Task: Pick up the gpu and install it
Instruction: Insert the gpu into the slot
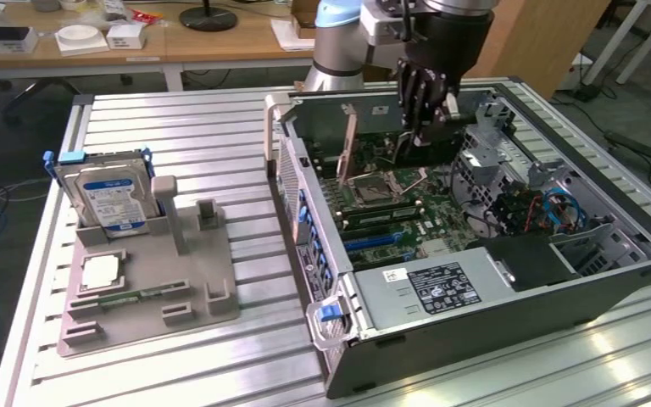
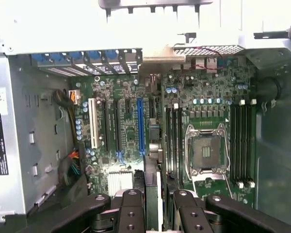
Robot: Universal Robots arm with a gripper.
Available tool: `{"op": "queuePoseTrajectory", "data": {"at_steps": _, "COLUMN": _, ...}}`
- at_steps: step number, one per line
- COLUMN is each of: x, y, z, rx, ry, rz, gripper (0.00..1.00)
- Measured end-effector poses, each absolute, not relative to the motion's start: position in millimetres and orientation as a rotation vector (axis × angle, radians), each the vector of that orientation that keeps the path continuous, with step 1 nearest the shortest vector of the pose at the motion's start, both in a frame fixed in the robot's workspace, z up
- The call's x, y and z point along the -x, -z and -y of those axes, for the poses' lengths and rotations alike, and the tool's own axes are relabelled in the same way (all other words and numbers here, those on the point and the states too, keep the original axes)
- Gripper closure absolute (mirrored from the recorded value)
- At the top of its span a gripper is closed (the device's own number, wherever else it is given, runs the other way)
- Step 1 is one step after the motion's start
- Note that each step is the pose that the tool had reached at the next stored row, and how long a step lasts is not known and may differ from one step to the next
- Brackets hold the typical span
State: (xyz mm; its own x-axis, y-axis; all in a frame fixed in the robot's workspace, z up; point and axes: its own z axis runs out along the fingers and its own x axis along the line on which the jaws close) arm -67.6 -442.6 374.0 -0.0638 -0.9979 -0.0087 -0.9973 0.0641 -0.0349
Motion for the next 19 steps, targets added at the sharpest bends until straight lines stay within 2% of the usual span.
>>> {"op": "queuePoseTrajectory", "data": {"at_steps": 19, "x": 76.0, "y": -344.6, "z": 443.8, "rx": 2.16, "ry": 0.029, "rz": -2.241, "gripper": 0.73}}
